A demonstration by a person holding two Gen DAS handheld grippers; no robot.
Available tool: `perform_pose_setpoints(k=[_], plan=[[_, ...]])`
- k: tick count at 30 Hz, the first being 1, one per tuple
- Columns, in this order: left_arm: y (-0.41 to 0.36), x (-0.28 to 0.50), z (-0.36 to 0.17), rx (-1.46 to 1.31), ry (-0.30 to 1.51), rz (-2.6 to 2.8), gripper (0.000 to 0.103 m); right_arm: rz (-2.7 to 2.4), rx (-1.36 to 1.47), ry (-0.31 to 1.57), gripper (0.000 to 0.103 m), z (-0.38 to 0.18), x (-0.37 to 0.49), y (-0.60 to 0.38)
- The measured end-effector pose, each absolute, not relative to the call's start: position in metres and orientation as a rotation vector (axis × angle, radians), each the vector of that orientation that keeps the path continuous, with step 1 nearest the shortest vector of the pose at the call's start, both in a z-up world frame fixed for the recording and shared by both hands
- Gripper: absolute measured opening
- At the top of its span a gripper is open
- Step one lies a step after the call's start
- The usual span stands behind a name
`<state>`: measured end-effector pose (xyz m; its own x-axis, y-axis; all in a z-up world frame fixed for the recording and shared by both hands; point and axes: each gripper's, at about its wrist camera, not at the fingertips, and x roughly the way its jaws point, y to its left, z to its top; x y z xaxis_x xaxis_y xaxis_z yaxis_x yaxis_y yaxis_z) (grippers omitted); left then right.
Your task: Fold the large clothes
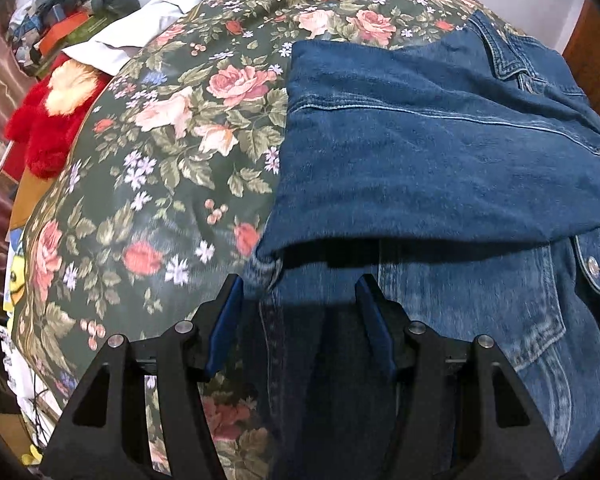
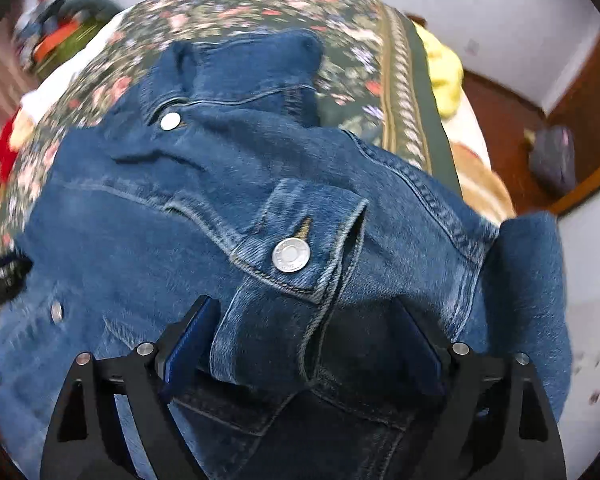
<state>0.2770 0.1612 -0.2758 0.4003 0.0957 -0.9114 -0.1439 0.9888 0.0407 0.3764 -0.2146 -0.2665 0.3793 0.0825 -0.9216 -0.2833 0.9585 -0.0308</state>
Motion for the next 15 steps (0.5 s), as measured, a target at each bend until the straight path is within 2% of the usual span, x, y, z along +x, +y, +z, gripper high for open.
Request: perform_pose_setpoints(k=[3,9,12,15], plan=[[0.162,0.271,-0.266,-0.057,1.140,0.142,0.058,0.249,-0.173,1.148,0.087,-0.256,0.370,-0.218],[0.152,0.263,-0.216,-0.030,1.044,0.119,0.058,0.310,0.070,1.058,0.087,-0.200,0.357,-0.245],[0.144,0.266,-0.187,-0.049,0.990,0.103,0.066,0.298,0.149,0.980,0.087,-0.167,0.348,-0.268],[0.130,0.271,-0.161,-0.060,0.930,0.075,0.067,0.275,0.199,0.914,0.088,-0.140,0.335,-0.294]])
